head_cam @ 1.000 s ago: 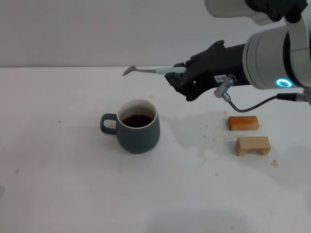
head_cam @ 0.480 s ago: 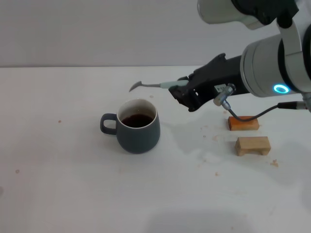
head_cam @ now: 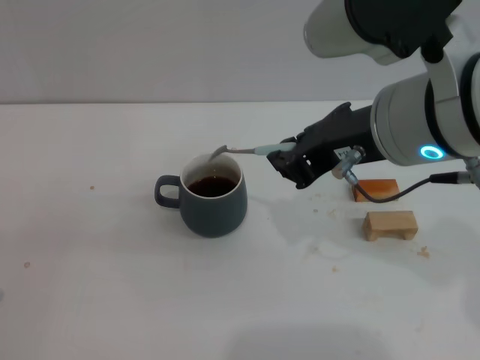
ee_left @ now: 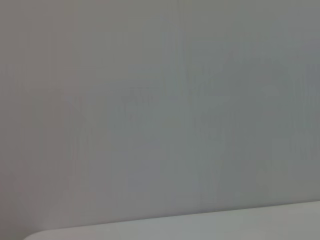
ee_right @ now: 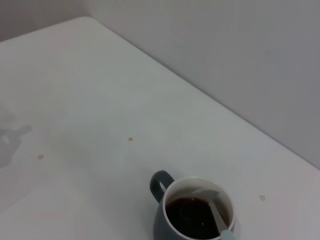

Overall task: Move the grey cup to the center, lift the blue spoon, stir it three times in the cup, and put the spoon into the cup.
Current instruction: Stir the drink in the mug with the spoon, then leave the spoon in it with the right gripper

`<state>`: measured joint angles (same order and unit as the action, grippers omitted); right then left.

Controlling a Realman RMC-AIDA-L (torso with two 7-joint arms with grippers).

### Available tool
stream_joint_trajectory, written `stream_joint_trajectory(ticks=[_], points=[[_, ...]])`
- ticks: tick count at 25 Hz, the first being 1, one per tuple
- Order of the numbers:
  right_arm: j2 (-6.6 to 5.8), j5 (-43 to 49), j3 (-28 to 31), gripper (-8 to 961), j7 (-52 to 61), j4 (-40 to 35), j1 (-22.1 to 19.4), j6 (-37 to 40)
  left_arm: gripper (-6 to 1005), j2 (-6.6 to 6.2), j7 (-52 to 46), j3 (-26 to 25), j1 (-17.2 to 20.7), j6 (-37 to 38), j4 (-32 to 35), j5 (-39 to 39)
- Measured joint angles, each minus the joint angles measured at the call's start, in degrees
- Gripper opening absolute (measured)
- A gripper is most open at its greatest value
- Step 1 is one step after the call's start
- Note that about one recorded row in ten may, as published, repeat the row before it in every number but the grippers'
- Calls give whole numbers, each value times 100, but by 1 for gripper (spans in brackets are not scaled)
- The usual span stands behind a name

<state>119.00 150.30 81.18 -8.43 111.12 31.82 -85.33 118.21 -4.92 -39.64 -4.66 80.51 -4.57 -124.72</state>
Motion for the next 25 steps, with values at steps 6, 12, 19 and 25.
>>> stream_joint_trajectory(ticks=[6, 12, 19, 25], points=[[0, 0, -42, 156, -53, -353, -34, 168, -2, 0, 0, 0, 5, 1, 0, 0], [-6, 0, -212, 156, -70, -630, 3, 350, -2, 0, 0, 0, 25, 0, 1, 0], [-4, -11, -289, 156, -165, -1003, 64, 568, -2, 0, 0, 0, 43, 0, 0, 0], [-1, -35, -303, 155, -205, -1266, 137, 726, -2, 0, 0, 0, 49, 0, 0, 0]])
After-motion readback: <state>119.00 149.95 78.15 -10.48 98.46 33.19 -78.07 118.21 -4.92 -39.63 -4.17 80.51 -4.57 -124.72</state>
